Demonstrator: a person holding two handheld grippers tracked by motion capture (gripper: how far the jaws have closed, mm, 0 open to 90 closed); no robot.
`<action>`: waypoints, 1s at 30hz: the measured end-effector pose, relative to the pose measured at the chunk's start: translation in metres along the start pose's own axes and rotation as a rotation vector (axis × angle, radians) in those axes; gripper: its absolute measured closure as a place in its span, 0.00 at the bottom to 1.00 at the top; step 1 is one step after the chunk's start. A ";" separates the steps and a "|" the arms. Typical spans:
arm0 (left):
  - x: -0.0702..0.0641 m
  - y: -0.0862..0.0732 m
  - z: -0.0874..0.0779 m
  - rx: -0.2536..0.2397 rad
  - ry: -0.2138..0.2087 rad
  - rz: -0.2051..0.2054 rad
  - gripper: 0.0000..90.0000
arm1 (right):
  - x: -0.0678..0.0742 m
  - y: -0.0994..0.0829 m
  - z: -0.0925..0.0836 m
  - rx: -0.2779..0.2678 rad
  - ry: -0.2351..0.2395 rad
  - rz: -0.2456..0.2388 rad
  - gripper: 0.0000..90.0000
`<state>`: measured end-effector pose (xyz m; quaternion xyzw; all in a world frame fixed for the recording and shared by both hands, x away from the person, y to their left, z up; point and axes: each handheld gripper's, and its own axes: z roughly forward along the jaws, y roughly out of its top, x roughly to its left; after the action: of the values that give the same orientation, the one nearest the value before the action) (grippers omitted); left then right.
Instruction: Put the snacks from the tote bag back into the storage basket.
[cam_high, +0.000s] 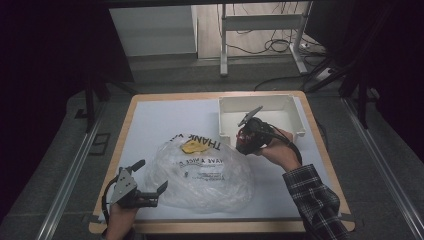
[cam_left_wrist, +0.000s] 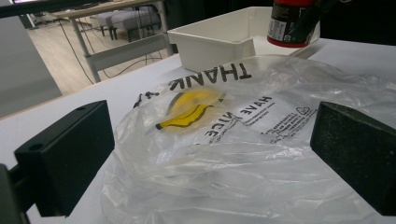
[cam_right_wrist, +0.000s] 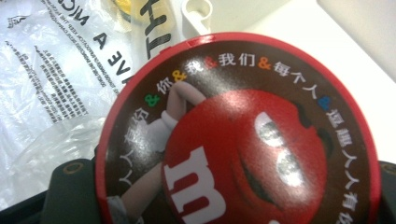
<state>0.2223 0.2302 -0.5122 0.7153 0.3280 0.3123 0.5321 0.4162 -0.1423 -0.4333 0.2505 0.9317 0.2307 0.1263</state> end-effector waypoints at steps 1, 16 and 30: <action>0.000 0.000 0.000 0.000 0.000 0.000 0.00 | -0.001 0.001 0.001 -0.005 -0.001 -0.009 0.28; 0.000 0.000 0.000 0.001 -0.001 0.002 0.00 | -0.018 0.005 0.008 -0.011 0.002 0.010 0.28; 0.000 0.000 0.000 0.002 0.000 0.003 0.00 | -0.033 0.012 0.016 -0.036 0.009 -0.006 0.28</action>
<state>0.2223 0.2302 -0.5123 0.7162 0.3274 0.3127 0.5311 0.4540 -0.1445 -0.4369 0.2443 0.9287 0.2483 0.1274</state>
